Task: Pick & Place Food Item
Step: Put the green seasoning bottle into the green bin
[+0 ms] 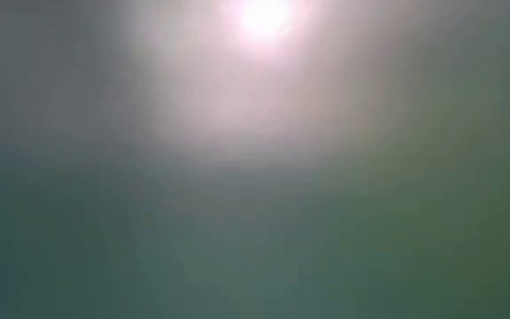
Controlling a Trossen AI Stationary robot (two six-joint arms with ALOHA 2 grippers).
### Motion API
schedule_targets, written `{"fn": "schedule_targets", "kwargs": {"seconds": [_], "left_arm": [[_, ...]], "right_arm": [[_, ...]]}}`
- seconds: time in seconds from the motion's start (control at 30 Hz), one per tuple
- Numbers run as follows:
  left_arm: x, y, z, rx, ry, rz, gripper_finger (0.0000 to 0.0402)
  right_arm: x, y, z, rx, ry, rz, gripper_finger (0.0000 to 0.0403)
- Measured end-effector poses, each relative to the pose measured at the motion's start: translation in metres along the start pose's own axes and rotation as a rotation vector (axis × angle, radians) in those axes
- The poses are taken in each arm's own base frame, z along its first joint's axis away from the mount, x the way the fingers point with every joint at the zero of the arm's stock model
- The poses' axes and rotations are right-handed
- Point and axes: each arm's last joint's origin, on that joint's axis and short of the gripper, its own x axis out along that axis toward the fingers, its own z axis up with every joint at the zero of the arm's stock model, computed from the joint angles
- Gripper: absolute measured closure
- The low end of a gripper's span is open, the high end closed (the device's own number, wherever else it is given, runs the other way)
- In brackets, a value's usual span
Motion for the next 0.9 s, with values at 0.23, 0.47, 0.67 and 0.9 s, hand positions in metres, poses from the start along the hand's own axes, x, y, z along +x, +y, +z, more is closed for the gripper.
{"fn": "schedule_targets", "kwargs": {"seconds": [0.23,0.47,0.67,0.9], "left_arm": [[0.003,-0.01,-0.022,0.078,0.0,0.014,0.0203],[0.008,-0.013,-0.039,0.141,-0.064,0.065,0.0203],[0.021,-0.006,-0.058,0.155,-0.063,0.08,0.0203],[0.029,0.001,-0.071,0.138,-0.077,0.073,0.0203]], "right_arm": [[0.0,0.0,0.0,0.0,0.001,0.0,0.0181],[0.0,0.0,0.0,0.0,0.0,-0.001,0.0181],[0.0,0.0,0.0,0.0,0.0,-0.001,0.0181],[0.0,0.0,0.0,0.0,0.0,-0.001,0.0181]]}}
